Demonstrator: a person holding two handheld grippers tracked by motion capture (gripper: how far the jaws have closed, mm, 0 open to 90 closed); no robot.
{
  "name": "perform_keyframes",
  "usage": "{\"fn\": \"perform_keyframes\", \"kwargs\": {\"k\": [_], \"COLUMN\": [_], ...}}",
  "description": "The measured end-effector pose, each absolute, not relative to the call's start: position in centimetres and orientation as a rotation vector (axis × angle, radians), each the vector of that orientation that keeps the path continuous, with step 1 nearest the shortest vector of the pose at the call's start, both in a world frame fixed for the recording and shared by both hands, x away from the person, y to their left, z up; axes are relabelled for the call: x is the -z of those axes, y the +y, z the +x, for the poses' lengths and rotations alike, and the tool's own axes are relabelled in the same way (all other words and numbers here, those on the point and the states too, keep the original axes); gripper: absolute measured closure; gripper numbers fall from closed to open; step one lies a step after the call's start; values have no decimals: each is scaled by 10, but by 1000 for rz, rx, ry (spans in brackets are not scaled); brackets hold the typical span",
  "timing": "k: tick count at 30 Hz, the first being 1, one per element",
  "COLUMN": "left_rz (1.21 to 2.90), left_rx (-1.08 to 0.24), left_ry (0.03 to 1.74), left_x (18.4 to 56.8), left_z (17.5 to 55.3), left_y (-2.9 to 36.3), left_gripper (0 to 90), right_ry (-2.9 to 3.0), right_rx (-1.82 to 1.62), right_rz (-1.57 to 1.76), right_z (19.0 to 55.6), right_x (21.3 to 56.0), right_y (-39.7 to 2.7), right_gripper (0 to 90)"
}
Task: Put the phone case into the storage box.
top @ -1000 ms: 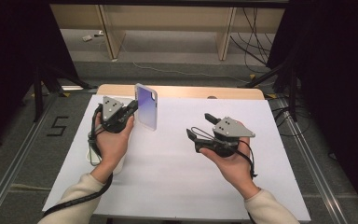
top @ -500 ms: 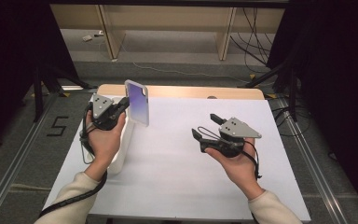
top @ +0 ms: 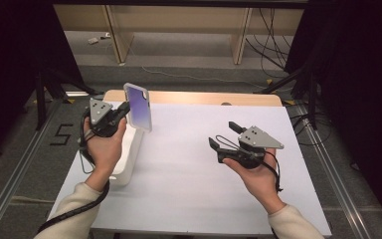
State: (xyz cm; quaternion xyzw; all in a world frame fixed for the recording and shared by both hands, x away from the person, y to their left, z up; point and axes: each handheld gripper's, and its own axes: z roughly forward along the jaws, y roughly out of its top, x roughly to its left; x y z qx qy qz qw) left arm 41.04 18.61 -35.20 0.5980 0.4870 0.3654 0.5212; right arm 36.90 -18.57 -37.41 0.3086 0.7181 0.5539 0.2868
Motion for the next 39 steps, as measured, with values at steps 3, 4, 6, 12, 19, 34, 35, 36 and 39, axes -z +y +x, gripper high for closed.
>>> {"fn": "perform_keyframes", "kwargs": {"k": [3, 4, 6, 12, 19, 34, 35, 36, 39], "left_rz": [1429, 1427, 1426, 1409, 1402, 1382, 1377, 1377, 1375], "left_rx": [-881, -884, -888, -896, -908, -929, -929, -929, -933], "left_ry": [1173, 1174, 1181, 1201, 1218, 1251, 1256, 1256, 1262], "left_x": [352, 352, 352, 352, 353, 355, 355, 355, 356], "left_z": [411, 411, 411, 413, 415, 419, 420, 420, 421], "left_y": [188, 189, 191, 196, 201, 213, 214, 214, 217], "left_gripper": [886, 886, 886, 886, 886, 886, 887, 886, 886], "right_ry": [1917, 1916, 1907, 1902, 1880, 1873, 1875, 1871, 1877], "right_rx": [-1480, -1483, -1483, -1474, -1473, -1483, -1482, -1478, -1476], "right_rz": [825, 824, 808, 813, 816, 850, 854, 855, 857], "right_z": [369, 369, 370, 369, 369, 366, 366, 366, 366], "right_x": [375, 375, 376, 376, 378, 378, 379, 380, 381], "right_y": [-187, -188, -189, -192, -197, -205, -207, -208, -210], "right_gripper": [199, 199, 198, 193, 192, 191, 191, 191, 191]}}
